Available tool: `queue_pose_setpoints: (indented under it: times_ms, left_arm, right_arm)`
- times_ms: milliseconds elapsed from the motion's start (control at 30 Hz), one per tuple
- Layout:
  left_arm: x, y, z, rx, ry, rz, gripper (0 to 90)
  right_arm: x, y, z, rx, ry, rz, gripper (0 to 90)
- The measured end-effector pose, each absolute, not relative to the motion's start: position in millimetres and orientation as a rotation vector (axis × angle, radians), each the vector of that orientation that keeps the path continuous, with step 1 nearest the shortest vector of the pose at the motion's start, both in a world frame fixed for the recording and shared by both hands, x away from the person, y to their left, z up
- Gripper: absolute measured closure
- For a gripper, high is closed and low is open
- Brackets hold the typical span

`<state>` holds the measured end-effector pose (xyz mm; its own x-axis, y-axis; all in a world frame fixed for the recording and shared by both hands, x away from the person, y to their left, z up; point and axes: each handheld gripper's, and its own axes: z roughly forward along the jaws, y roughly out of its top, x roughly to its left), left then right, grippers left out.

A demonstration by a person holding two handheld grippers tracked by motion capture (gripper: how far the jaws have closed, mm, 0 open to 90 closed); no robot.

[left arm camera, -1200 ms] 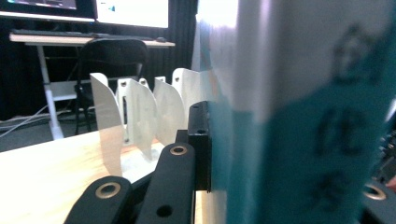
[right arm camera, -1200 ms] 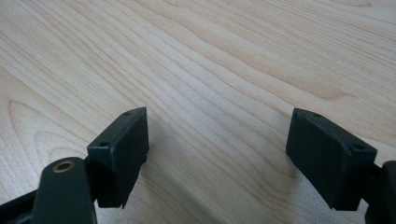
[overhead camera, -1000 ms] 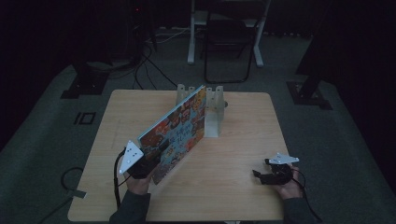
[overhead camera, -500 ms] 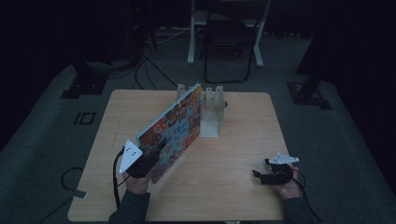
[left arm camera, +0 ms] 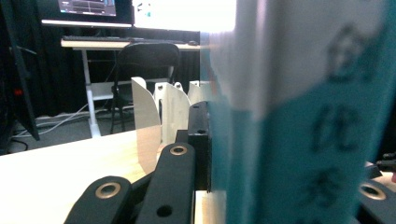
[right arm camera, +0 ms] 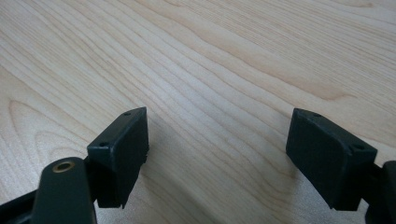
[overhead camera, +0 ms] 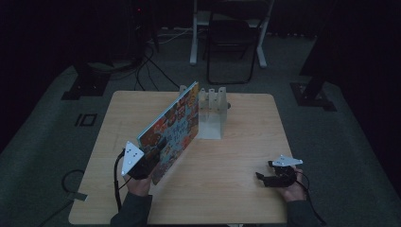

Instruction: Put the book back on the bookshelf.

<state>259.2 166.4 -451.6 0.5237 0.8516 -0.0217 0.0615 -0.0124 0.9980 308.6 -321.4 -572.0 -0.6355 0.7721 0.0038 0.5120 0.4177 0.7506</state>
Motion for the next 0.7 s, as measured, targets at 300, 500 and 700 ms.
queue_pose_setpoints:
  times_ms: [300, 500, 700]
  left_arm:
    - [260.9, 166.8, -452.2, 1.448, 0.86, 0.77, 81.0]
    - [261.9, 166.4, -452.2, 1.444, 0.875, 0.783, 81.1]
    - [263.7, 163.7, -452.3, 1.438, 0.889, 0.803, 81.0]
  right_arm:
    - [308.5, -321.3, -572.0, 1.106, 2.335, 1.058, 20.6]
    - [308.5, -321.4, -572.0, 1.106, 2.335, 1.058, 20.6]
    - [308.5, -321.3, -572.0, 1.105, 2.336, 1.058, 20.6]
